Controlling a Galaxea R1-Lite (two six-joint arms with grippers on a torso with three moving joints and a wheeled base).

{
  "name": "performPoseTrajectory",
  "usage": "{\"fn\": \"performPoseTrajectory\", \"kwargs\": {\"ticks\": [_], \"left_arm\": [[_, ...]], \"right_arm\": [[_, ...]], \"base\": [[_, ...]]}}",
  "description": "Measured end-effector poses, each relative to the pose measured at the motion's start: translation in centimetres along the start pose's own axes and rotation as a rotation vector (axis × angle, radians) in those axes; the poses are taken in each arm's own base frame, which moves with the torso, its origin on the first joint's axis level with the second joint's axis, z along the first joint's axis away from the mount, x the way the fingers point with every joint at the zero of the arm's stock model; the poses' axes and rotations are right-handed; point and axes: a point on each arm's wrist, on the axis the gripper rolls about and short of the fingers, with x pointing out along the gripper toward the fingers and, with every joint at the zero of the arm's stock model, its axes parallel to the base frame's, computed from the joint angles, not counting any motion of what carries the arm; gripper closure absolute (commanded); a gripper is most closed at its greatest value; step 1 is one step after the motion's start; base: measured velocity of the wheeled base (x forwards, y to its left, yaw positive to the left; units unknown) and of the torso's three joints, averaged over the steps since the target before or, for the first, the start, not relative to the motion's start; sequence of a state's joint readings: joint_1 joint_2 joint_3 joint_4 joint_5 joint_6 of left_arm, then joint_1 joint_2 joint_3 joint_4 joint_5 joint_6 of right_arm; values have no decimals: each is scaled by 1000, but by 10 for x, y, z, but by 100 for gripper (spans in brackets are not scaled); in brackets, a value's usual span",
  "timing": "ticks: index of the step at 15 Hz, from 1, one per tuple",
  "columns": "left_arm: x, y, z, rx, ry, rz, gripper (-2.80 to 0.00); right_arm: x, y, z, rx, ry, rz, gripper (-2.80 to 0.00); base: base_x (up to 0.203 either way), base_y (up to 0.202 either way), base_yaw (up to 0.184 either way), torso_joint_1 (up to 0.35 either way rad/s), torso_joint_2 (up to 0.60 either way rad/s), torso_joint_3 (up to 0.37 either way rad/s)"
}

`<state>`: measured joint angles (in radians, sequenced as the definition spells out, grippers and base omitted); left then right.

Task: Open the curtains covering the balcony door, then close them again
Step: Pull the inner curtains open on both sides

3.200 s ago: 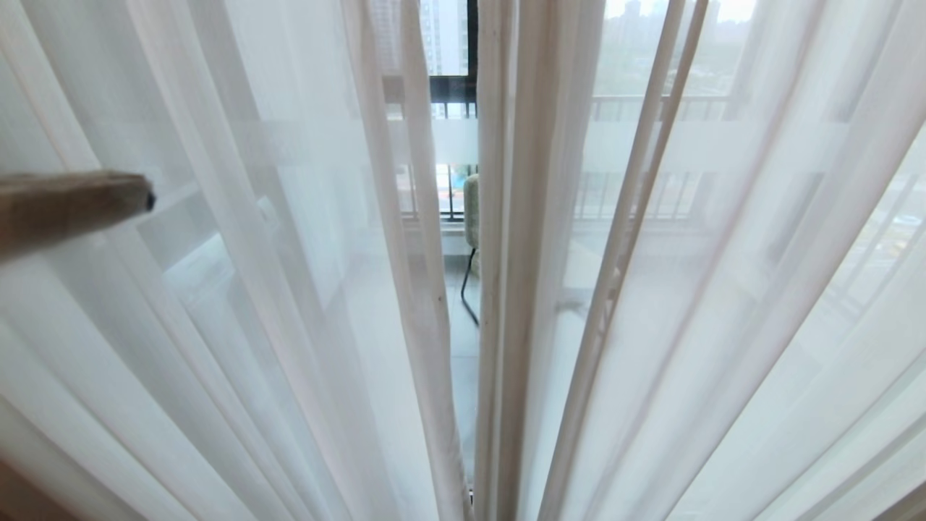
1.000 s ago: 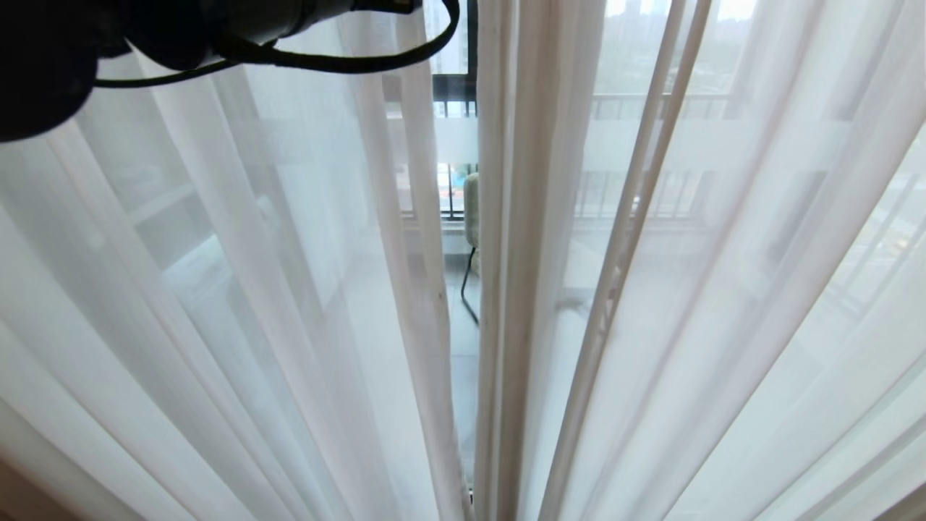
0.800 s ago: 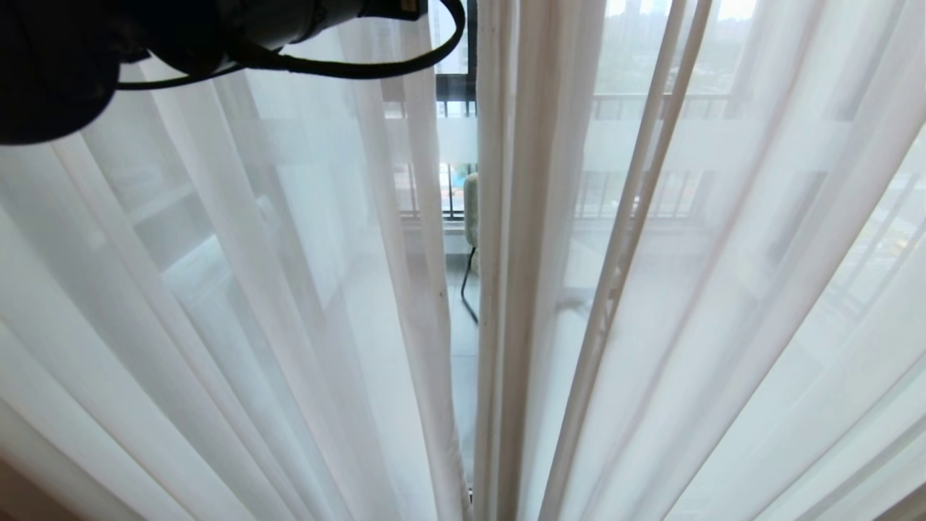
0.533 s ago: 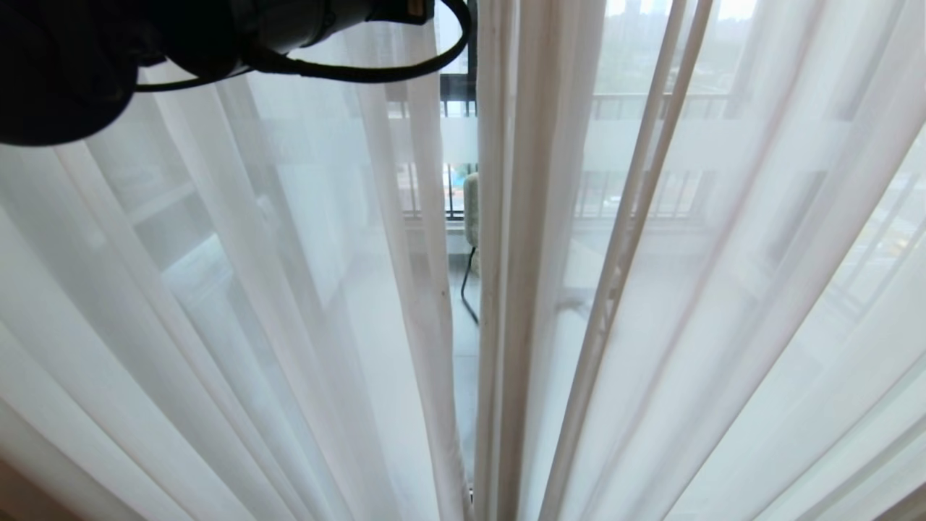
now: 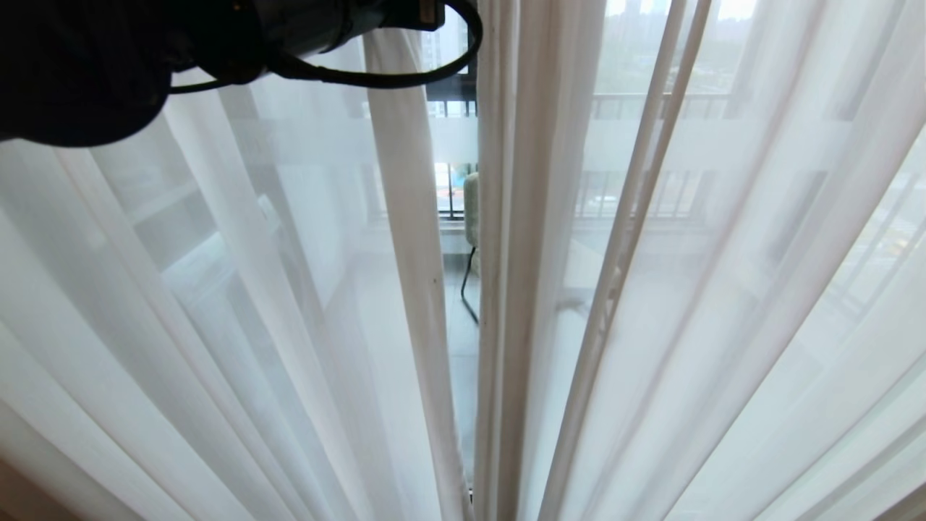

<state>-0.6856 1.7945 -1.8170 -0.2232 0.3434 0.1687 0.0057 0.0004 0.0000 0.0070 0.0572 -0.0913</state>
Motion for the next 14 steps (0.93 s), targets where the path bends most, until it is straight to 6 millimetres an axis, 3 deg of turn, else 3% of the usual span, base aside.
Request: {"fn": "performPoseTrajectory", "kwargs": {"ticks": [8, 14], "left_arm": [[8, 3, -9, 38, 19, 20, 0], [15, 38, -12, 58, 23, 114, 0]], "right_arm": [[0, 0, 0, 0, 0, 0, 0], [0, 0, 0, 0, 0, 0, 0]], "base": [[0, 0, 0, 0, 0, 0], [0, 0, 0, 0, 0, 0]]}}
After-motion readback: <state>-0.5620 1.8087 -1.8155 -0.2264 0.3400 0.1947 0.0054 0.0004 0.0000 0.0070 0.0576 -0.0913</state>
